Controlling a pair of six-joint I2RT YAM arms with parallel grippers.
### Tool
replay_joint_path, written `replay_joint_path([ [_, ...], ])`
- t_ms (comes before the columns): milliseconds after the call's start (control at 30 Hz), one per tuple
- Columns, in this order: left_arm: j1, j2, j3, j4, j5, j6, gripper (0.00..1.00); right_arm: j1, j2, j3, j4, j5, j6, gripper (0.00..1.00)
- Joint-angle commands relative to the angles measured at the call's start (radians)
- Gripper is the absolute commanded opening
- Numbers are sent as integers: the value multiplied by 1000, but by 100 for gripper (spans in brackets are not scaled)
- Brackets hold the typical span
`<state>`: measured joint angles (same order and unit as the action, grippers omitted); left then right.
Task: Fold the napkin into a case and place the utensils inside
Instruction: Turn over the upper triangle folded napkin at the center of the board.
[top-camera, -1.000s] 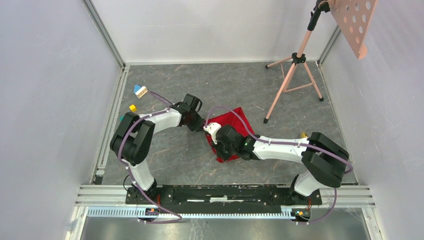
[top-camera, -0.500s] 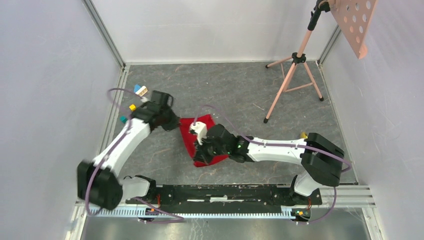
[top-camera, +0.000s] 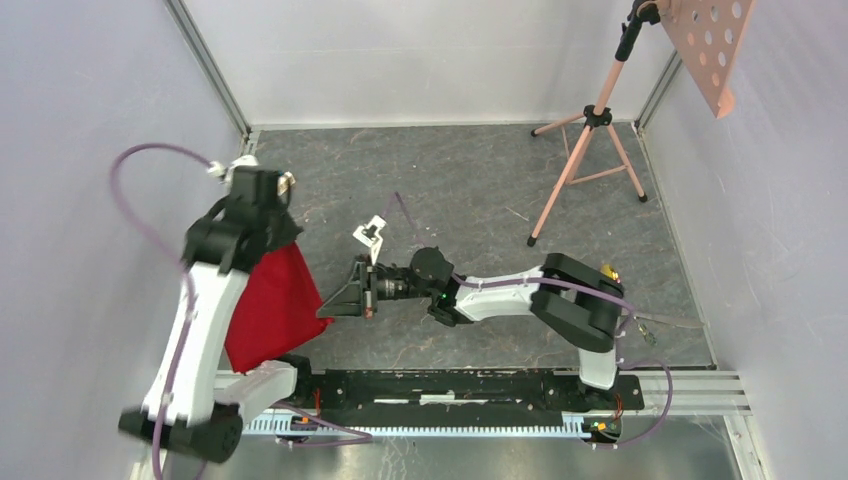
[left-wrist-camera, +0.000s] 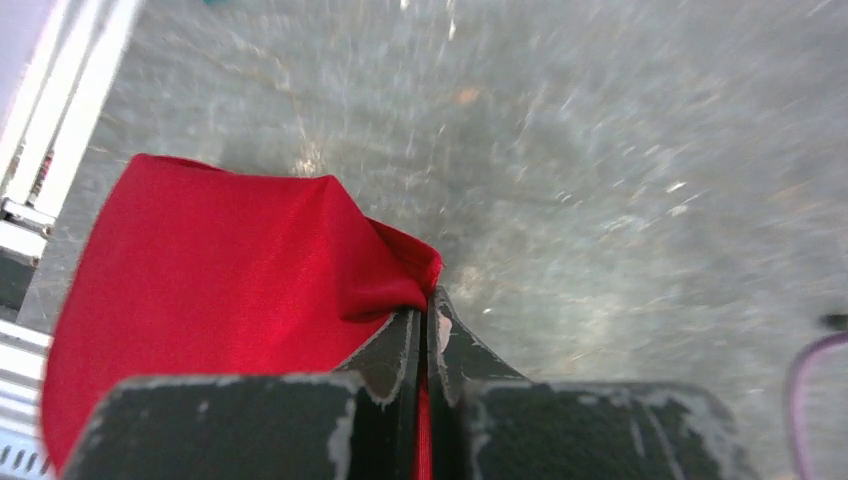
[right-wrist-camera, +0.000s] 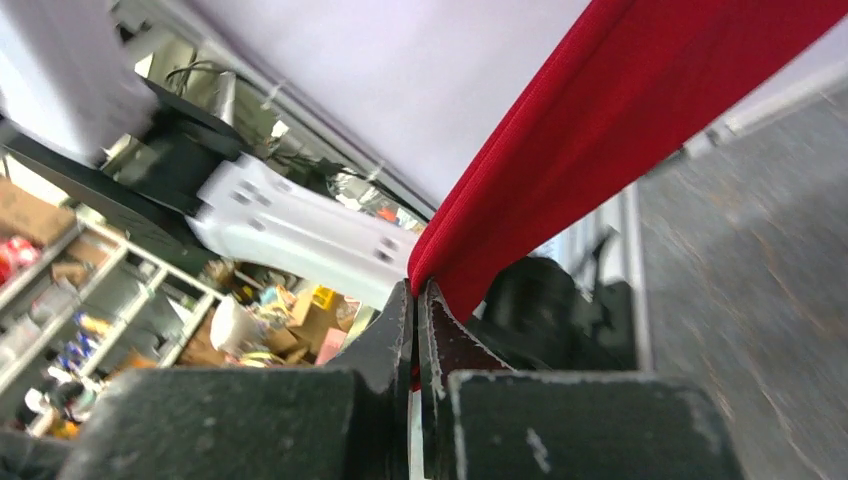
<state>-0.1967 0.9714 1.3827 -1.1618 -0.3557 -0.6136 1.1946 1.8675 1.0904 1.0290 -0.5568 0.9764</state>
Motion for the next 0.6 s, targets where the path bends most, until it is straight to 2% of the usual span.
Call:
replay_joint_path([
  [0, -2, 332, -116, 310, 33, 97, 2, -51, 103, -204, 388, -203, 272, 0],
  [67, -28, 484, -121, 385, 59, 89, 2, -93, 124, -288, 432, -203, 260, 1],
  [133, -75, 614, -76, 408, 82, 69, 2, -133, 125, -370, 394, -202, 196, 0],
  [233, -174, 760, -4, 446, 40, 51, 2, -202, 127, -462, 368, -202, 147, 0],
  [467, -267, 978, 80, 490, 140, -1, 3, -317, 95, -610, 303, -242, 54, 0],
  [567, -286, 1022, 93, 488, 193, 0, 9, -334, 48, -632, 155, -234, -50, 2],
])
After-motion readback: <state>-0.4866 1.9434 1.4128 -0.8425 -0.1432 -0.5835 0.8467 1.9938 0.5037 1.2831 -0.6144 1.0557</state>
